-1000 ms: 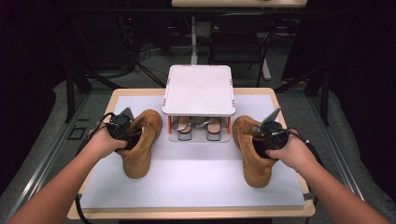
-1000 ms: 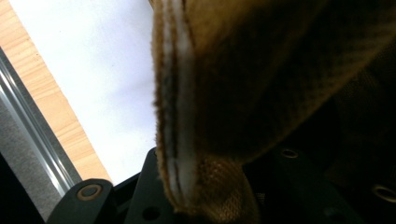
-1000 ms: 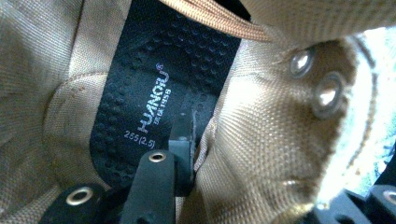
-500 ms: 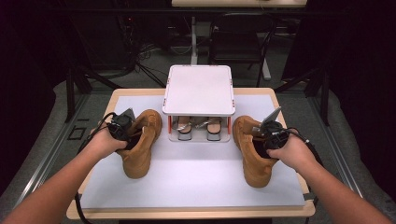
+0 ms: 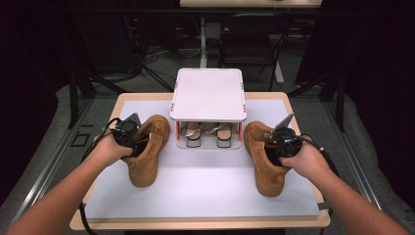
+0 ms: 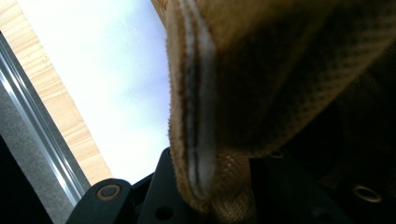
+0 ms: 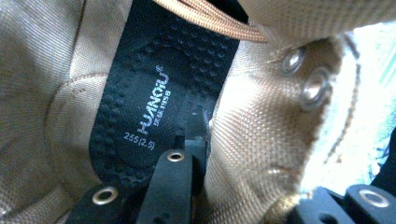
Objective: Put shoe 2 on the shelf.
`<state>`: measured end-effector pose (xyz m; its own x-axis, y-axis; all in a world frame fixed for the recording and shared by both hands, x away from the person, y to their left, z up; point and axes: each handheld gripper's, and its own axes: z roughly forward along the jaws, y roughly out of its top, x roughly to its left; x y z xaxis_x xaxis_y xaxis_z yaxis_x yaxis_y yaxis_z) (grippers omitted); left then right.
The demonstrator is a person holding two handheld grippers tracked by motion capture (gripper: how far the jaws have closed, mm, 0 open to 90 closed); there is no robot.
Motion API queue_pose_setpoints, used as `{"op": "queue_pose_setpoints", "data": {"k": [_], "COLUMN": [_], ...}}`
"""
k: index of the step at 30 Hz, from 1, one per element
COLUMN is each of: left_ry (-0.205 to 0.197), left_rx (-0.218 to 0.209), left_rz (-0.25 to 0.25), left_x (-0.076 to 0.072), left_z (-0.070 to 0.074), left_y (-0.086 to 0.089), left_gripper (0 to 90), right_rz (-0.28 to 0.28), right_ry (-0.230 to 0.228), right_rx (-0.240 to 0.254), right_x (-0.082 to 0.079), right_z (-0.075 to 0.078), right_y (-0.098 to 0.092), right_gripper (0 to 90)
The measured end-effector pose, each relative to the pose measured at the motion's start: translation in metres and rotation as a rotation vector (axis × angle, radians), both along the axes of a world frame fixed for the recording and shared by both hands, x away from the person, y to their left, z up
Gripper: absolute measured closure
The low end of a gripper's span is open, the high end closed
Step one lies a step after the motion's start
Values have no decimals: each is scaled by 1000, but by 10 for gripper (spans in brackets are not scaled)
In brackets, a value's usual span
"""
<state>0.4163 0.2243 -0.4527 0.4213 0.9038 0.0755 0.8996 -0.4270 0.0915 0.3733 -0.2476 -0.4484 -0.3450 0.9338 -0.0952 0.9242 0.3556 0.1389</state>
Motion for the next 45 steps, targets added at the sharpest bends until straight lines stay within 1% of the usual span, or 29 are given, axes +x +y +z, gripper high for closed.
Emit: {"op": "queue_pose_setpoints", "data": {"k": [1,4,7,9,12,13,14,15,16,17,19,20,21,23,24,25,26,27,28,29,32,34,35,36,37,38,42,43,45], "left_ry": [-2,-3,6,10,21,26,25,24,24,25,25,25,26,24,24,27,28,28,28,27,25,25,23,22,21,18,17,15,14], "left_rx": [2,3,9,3,1,12,15,19,19,22,22,22,22,18,18,20,22,25,25,28,26,22,17,15,8,7,5,2,-13], "left_rz": [-10,-8,-16,-19,-30,-61,-75,-87,-87,-106,-115,-115,-120,-126,-126,-127,-126,-128,-128,-129,-129,-127,-129,-130,-132,-134,-131,-132,-125], "left_x": [-1,-1,1,1,2,2,2,2,2,2,2,2,2,2,2,2,2,2,2,2,2,2,2,2,1,1,1,1,1], "left_z": [0,0,1,1,1,1,1,1,1,2,1,1,1,1,1,1,1,1,1,1,1,1,0,0,0,0,0,0,1], "left_y": [-1,-1,-2,-1,0,0,-1,-2,-2,-2,-1,-1,0,0,0,0,0,-1,-1,-1,-1,-1,0,1,2,2,2,1,2], "left_gripper": [814,815,814,812,792,784,780,774,769,769,764,766,766,767,767,767,767,767,767,766,766,766,767,767,769,771,784,790,796], "right_rz": [4,3,13,19,13,26,28,47,47,42,67,67,63,78,78,86,86,95,83,77,76,79,90,118,123,130,122,116,116], "right_ry": [2,7,3,10,12,17,16,31,31,12,22,22,14,8,8,-1,-1,16,4,12,6,4,3,-4,-9,0,-7,15,12], "right_rx": [-2,-10,-5,-8,7,9,7,-7,-7,-5,-19,-19,-17,-16,-16,-3,-3,-10,4,22,28,9,5,-9,-19,-22,-13,-31,-26], "right_x": [0,1,0,1,1,2,2,3,3,2,3,3,3,3,3,4,4,5,5,7,8,8,7,7,6,6,4,5,5], "right_z": [0,0,0,1,0,1,1,2,2,1,2,2,1,2,2,2,2,3,3,4,4,3,2,2,1,2,0,2,2], "right_y": [0,1,2,1,-1,-2,-2,-1,-1,0,1,1,1,-1,-1,-3,-3,-3,-3,-4,-6,-6,-6,-6,-5,-5,-3,-1,-1], "right_gripper": [801,805,810,811,804,784,780,771,771,765,744,744,737,697,697,685,685,682,677,676,685,703,699,696,701,705,749,775,788]}}
